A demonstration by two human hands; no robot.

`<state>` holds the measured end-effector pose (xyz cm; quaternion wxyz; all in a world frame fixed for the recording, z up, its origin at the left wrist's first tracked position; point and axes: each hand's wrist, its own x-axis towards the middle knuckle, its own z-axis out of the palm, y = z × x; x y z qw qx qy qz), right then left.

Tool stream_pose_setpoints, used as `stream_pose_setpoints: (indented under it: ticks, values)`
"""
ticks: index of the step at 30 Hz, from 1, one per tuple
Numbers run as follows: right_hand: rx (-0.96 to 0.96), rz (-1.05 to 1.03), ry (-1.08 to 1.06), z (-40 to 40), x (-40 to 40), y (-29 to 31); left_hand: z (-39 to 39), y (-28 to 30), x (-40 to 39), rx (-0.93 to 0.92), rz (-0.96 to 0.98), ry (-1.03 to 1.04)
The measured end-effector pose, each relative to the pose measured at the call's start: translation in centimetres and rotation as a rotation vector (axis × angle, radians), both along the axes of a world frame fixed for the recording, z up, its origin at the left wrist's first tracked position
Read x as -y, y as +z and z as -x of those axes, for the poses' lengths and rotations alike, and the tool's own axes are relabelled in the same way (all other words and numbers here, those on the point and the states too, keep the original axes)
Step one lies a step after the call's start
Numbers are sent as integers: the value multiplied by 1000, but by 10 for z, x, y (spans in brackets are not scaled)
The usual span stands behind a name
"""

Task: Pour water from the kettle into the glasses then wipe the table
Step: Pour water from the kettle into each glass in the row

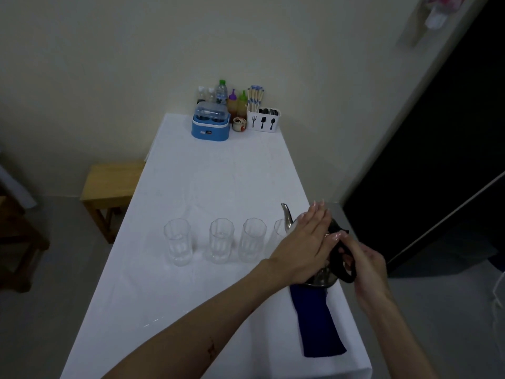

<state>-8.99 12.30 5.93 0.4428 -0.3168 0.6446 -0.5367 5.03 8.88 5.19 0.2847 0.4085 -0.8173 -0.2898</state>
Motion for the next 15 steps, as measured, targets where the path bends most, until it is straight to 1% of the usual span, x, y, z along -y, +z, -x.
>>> stream_pose_setpoints:
  ticks: [4, 8, 11, 15]
  values:
    - [-169, 21, 48, 17, 6, 14, 17, -1, 4, -42, -50, 20]
    - [-381, -37, 68, 30, 18, 16, 30, -5, 7, -109, -201, 45]
    - [-483, -77, 132, 30, 25, 18, 33, -12, 8, -145, -287, 63]
    - [-555, -104, 190, 26, 32, 19, 29, -21, 7, -168, -304, 65]
